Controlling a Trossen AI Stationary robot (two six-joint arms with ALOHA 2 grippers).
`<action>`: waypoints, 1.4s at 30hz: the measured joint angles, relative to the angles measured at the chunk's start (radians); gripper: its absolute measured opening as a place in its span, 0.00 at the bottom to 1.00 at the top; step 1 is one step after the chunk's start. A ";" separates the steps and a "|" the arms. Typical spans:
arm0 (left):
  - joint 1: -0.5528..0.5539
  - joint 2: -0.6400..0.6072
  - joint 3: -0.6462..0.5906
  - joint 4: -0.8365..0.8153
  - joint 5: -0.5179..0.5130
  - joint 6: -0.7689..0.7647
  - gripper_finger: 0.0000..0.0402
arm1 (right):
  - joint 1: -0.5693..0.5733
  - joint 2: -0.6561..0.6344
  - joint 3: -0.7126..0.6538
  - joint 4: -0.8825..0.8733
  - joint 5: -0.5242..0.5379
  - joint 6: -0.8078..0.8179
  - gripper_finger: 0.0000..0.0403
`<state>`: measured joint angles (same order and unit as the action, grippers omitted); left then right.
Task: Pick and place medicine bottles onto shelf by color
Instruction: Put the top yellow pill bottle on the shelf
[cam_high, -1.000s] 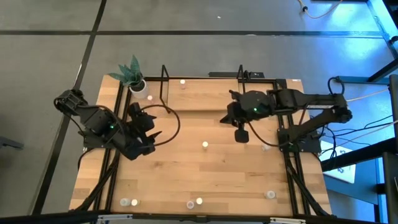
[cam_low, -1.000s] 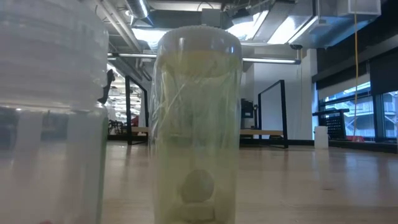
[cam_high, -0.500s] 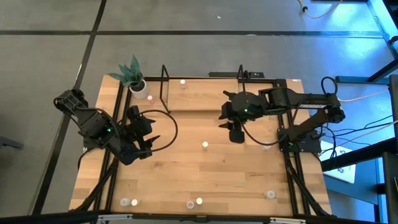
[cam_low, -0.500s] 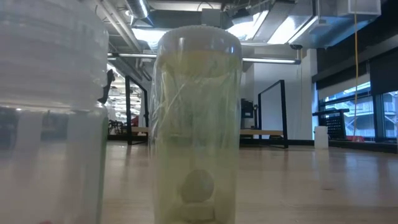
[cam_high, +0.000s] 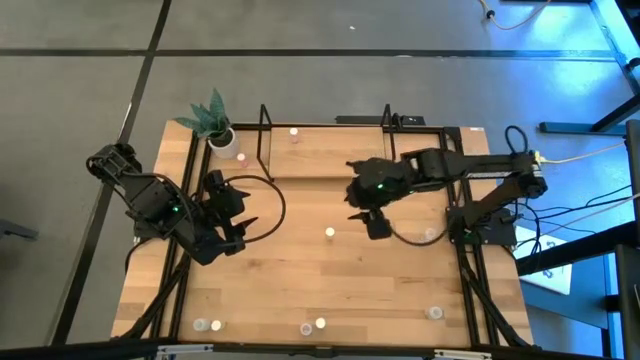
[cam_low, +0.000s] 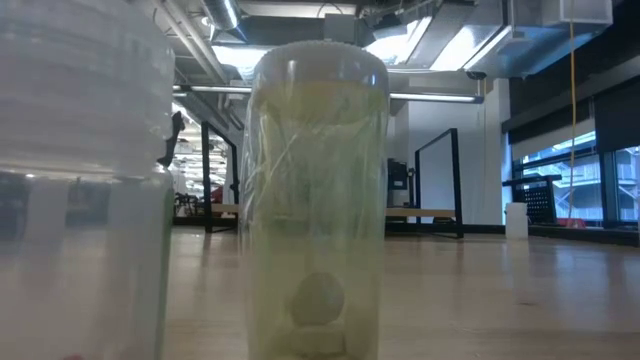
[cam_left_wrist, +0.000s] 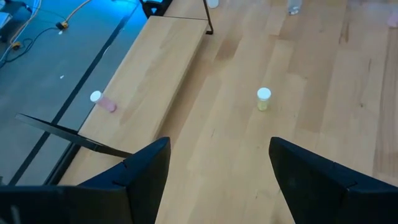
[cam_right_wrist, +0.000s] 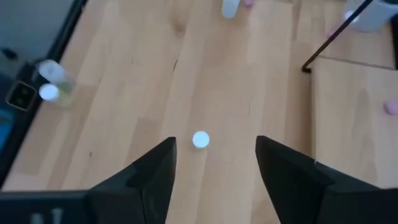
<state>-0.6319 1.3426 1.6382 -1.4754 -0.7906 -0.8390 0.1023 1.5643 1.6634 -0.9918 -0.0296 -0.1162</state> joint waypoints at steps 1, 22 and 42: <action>0.000 0.000 0.000 0.000 0.000 0.000 0.67 | 0.000 0.016 0.000 0.003 0.000 -0.006 0.54; 0.000 0.000 0.000 0.001 0.000 0.003 0.67 | 0.000 0.264 -0.001 0.010 -0.080 -0.101 0.52; 0.000 0.000 0.000 0.003 0.000 0.002 0.67 | 0.000 0.318 -0.001 0.015 -0.070 -0.044 0.57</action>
<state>-0.6315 1.3426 1.6382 -1.4727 -0.7911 -0.8368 0.1020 1.8824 1.6626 -0.9768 -0.0994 -0.1599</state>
